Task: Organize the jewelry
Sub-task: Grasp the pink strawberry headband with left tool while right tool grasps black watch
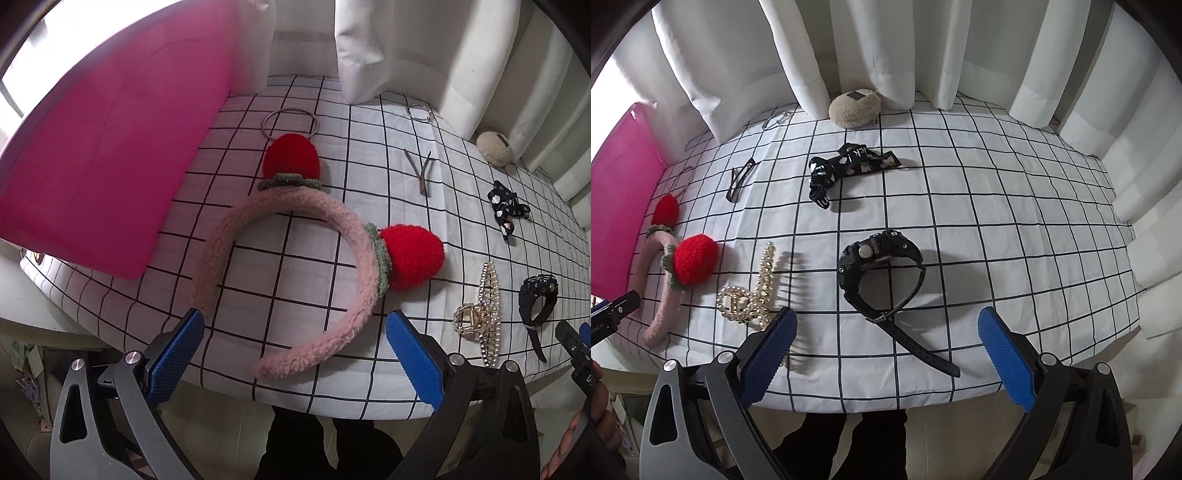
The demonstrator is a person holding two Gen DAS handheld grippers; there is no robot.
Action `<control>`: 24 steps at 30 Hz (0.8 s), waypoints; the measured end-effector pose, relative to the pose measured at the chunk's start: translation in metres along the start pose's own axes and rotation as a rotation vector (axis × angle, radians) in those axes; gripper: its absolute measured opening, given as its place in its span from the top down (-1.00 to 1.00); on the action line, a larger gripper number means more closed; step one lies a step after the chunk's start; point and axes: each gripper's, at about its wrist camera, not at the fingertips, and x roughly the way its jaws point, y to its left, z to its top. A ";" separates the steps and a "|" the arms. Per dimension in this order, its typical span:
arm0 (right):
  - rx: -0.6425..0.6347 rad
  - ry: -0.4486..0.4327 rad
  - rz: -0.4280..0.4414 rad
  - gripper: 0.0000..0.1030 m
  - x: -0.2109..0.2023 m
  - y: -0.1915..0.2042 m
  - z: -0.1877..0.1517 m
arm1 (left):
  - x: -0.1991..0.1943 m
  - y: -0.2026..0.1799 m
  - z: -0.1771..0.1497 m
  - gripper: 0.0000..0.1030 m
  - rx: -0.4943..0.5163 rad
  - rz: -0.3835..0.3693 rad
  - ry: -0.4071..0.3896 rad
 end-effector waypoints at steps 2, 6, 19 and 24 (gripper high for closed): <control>0.007 0.015 0.003 -0.83 0.013 -0.003 0.001 | 0.009 -0.001 -0.002 -0.88 -0.007 0.001 0.012; 0.009 0.024 0.012 -0.83 0.032 -0.007 0.007 | 0.021 -0.007 -0.003 -0.88 -0.005 0.009 0.011; -0.022 0.047 -0.011 -0.83 0.068 -0.003 0.011 | 0.058 -0.032 -0.002 -0.88 0.050 0.044 0.037; -0.028 0.050 -0.025 -0.83 0.077 -0.004 0.014 | 0.065 -0.039 -0.001 -0.88 0.052 0.047 0.023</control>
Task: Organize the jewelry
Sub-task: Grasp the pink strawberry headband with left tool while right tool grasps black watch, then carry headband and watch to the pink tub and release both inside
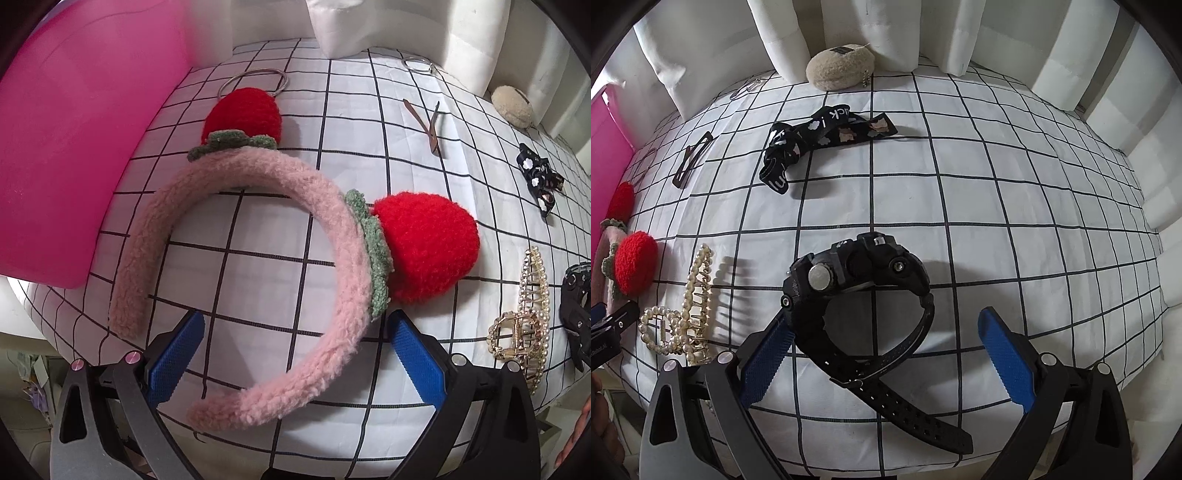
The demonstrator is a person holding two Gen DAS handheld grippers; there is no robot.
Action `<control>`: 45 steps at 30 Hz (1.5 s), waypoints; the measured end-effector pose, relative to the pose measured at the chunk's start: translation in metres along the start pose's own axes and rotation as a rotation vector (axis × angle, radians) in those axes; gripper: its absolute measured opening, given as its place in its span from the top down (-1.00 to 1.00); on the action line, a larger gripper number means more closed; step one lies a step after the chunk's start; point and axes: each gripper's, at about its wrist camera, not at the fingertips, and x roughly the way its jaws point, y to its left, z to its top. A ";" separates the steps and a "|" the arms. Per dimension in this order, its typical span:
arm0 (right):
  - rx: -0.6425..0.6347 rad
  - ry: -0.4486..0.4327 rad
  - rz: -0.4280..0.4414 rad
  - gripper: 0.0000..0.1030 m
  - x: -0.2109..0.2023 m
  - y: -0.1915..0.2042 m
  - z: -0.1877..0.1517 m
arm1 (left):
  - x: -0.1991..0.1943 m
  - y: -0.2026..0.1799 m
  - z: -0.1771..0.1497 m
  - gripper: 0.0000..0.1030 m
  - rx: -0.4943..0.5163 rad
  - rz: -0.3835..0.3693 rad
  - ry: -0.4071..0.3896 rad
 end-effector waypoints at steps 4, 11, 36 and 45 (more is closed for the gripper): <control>-0.005 -0.002 -0.011 -0.83 0.007 0.000 0.002 | 0.002 -0.004 0.005 -0.89 -0.015 0.001 -0.006; 0.002 -0.035 0.019 -0.83 0.011 -0.004 0.006 | 0.006 0.001 0.005 -0.90 -0.088 -0.050 -0.014; -0.049 -0.087 0.084 -0.31 -0.009 0.003 0.000 | -0.052 0.001 -0.004 0.80 -0.046 -0.142 -0.125; -0.061 -0.169 0.113 -0.31 -0.056 0.007 0.013 | -0.102 0.009 0.012 0.80 -0.046 -0.227 -0.218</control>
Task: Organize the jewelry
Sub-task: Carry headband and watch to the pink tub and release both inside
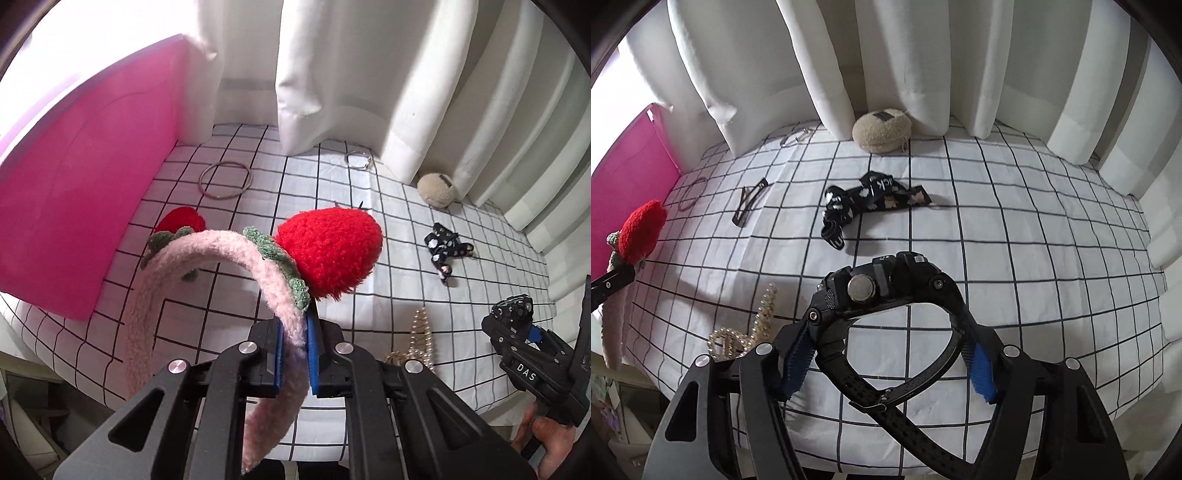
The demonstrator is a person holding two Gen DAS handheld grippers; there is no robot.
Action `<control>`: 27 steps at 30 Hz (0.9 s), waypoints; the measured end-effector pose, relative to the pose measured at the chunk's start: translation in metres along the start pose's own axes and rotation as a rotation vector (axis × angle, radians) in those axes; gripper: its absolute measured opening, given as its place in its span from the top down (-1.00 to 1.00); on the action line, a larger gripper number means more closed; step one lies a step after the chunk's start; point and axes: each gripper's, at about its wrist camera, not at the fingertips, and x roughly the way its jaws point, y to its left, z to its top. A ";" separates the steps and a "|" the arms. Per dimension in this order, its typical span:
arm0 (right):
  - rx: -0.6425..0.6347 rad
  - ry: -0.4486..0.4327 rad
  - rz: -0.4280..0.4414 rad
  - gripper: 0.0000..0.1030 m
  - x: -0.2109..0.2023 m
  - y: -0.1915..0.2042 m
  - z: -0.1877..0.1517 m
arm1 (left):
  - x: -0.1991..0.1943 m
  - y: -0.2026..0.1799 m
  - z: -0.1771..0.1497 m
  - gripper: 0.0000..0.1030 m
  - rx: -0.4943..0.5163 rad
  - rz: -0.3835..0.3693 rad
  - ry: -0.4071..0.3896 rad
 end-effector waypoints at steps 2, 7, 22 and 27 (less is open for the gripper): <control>-0.011 -0.026 0.008 -0.31 -0.013 0.005 0.008 | -0.015 -0.004 0.007 0.80 0.009 -0.015 -0.036; -0.043 -0.116 0.039 -0.31 -0.050 0.021 0.033 | -0.059 -0.013 0.028 0.80 0.022 -0.055 -0.125; -0.230 -0.347 0.248 -0.31 -0.126 0.132 0.130 | -0.168 0.029 0.098 0.80 -0.018 -0.025 -0.420; -0.341 -0.353 0.354 -0.31 -0.124 0.203 0.153 | -0.176 0.083 0.108 0.80 -0.081 0.079 -0.441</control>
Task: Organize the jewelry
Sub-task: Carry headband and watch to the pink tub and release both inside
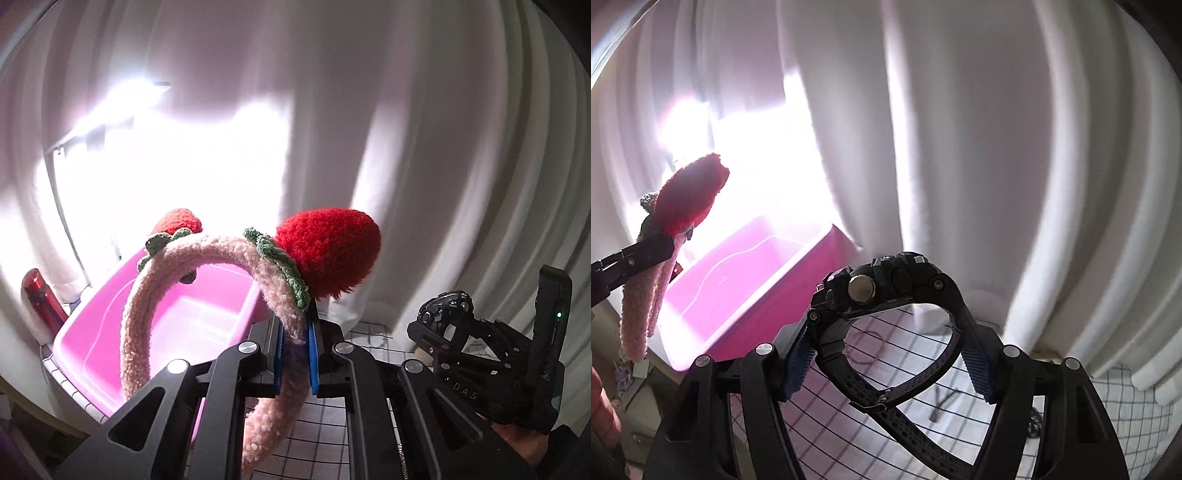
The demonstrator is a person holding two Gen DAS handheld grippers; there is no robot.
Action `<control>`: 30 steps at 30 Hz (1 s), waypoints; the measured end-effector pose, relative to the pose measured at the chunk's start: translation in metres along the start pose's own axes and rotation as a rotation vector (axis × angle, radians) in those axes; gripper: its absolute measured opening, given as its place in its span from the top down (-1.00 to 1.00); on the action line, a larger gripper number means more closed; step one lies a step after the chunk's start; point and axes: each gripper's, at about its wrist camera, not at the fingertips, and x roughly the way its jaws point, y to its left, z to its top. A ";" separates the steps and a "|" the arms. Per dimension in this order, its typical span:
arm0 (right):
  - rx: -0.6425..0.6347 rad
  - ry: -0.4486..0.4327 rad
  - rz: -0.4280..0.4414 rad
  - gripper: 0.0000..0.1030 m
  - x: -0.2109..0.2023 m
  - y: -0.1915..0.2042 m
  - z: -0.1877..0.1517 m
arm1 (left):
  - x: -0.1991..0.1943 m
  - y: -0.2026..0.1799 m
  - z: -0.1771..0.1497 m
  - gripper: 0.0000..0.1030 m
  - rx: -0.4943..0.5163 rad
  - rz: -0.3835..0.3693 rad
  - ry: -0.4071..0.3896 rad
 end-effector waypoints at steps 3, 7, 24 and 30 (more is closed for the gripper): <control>-0.051 0.013 0.071 -0.31 0.027 0.036 0.018 | 0.005 0.035 0.001 0.80 -0.033 0.064 0.011; -0.108 0.041 0.149 -0.31 0.061 0.082 0.035 | 0.015 0.081 -0.008 0.80 -0.086 0.124 0.048; -0.266 0.296 0.178 -0.31 0.200 0.182 0.056 | 0.086 0.162 -0.039 0.79 -0.184 0.116 0.254; -0.292 0.368 0.133 -0.31 0.224 0.187 0.051 | 0.106 0.172 -0.047 0.71 -0.202 0.106 0.315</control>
